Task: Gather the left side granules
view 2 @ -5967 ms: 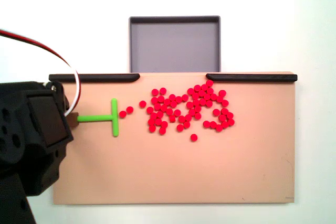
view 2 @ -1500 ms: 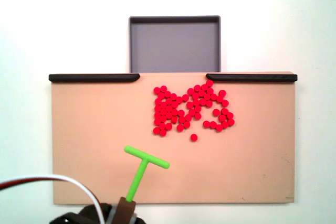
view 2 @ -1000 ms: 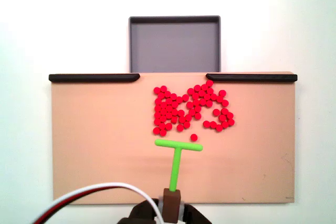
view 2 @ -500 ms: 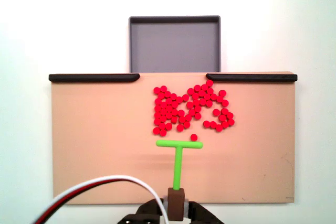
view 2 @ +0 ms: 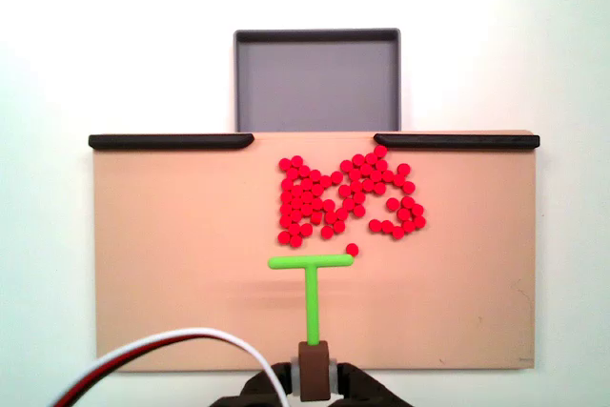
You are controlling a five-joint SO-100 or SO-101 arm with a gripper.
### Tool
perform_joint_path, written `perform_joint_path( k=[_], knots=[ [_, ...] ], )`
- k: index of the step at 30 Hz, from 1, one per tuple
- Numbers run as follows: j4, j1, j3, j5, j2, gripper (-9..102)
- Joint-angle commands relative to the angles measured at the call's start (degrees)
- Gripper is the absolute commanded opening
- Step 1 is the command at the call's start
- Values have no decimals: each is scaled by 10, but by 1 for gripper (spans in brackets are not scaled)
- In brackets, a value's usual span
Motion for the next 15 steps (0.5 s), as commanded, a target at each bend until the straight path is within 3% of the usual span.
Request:
perform_joint_path(
  k=[1,15],
  knots=[
    [-2,4,-11,-4,10,0],
    [-2,-3,-11,3,-2,0]
  ],
)
